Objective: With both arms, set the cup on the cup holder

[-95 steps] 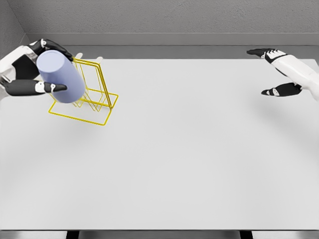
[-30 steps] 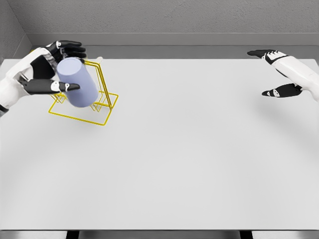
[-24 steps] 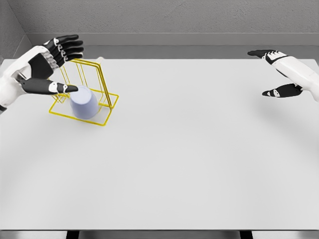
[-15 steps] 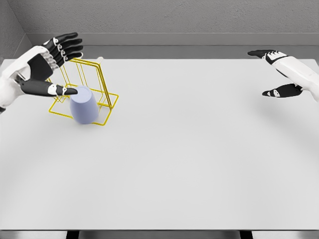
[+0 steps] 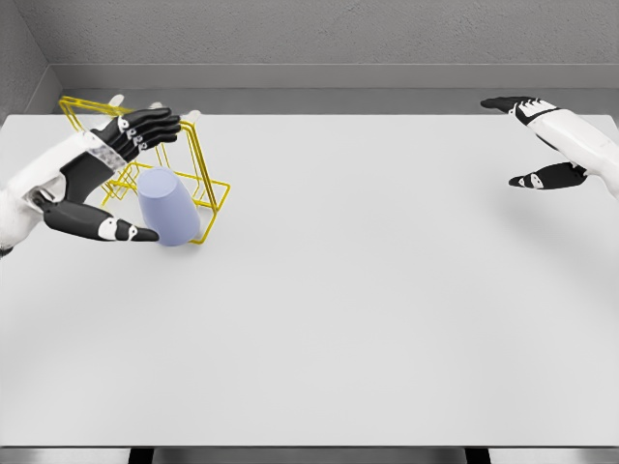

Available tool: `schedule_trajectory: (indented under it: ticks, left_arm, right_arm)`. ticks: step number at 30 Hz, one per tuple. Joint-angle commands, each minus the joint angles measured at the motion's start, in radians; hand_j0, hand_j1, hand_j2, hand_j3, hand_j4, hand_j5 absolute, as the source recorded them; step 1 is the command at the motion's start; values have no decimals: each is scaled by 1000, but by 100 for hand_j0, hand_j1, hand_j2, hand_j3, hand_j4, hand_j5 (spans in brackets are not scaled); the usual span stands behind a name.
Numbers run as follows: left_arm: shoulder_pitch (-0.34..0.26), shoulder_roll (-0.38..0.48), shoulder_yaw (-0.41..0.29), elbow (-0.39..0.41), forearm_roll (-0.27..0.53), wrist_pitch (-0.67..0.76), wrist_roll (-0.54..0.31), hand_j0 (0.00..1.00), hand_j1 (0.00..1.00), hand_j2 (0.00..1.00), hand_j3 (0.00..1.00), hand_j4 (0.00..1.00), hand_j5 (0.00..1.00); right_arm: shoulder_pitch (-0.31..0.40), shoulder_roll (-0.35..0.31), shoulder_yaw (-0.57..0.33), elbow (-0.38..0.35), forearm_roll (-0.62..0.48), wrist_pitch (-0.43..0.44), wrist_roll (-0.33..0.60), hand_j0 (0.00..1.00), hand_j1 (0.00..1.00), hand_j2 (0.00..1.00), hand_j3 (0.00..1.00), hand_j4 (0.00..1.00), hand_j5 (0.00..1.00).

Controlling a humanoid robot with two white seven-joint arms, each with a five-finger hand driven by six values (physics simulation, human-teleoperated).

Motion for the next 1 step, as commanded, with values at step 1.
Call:
schedule_trajectory:
  ticks: [1]
  left_arm:
    - [0, 6, -32, -1, 6, -25, 0, 100, 100, 100, 100, 100, 100]
  right_arm:
    - [0, -1, -1, 1, -6, 0, -1, 100, 100, 100, 100, 100, 100]
